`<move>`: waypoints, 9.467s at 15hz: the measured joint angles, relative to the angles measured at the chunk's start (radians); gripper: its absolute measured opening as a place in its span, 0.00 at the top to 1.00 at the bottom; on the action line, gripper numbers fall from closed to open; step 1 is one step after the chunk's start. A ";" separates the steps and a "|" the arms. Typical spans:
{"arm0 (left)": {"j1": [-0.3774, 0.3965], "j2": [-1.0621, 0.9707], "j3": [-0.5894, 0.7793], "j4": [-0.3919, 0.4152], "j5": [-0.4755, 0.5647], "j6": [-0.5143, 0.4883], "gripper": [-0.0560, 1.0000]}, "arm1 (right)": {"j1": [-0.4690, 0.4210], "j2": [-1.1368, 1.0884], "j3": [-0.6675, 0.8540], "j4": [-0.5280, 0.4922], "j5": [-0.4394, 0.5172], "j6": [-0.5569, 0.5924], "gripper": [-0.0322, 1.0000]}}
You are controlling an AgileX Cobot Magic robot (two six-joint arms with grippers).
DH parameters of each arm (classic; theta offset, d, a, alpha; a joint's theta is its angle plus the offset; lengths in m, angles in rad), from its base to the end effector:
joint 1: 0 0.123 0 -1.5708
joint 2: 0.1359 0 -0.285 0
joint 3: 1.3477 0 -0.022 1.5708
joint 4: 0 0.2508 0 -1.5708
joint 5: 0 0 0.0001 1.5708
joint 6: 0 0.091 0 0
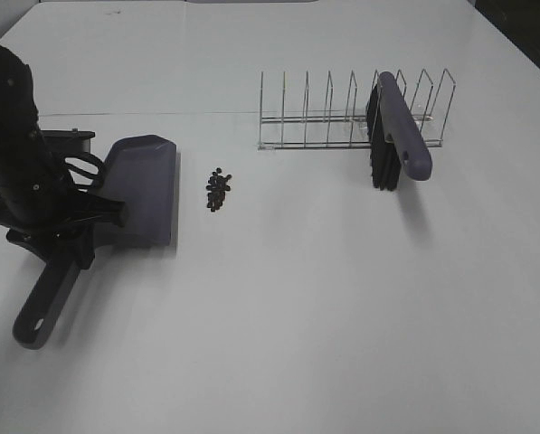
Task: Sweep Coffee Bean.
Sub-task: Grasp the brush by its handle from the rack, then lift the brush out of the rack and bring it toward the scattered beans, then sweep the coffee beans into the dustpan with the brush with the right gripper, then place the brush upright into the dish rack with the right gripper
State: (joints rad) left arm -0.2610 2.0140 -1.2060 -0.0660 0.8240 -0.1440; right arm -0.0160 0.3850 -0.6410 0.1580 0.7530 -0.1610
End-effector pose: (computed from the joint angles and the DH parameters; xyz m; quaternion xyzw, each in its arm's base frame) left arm 0.3479 -0.0975 0.1217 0.0364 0.9990 -0.0266 0.0078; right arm 0.0649 0.0088 0.3343 -0.0419 0.8327 0.0281 0.5514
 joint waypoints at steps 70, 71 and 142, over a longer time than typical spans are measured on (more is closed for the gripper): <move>-0.095 0.110 -0.063 0.145 0.018 -0.174 0.61 | 0.705 2.032 -1.307 -0.440 0.475 0.440 0.68; -0.095 0.110 -0.063 0.145 0.018 -0.174 0.61 | 0.736 2.064 -1.348 -0.438 0.475 0.434 0.68; -0.095 0.111 -0.064 0.145 0.016 -0.154 0.61 | 0.216 2.103 -1.600 -0.332 0.475 0.313 0.18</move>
State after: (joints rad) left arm -0.3560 2.1250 -1.2700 0.0790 0.8400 -0.2980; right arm 0.2000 2.4880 -2.2410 -0.1740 1.2280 0.1520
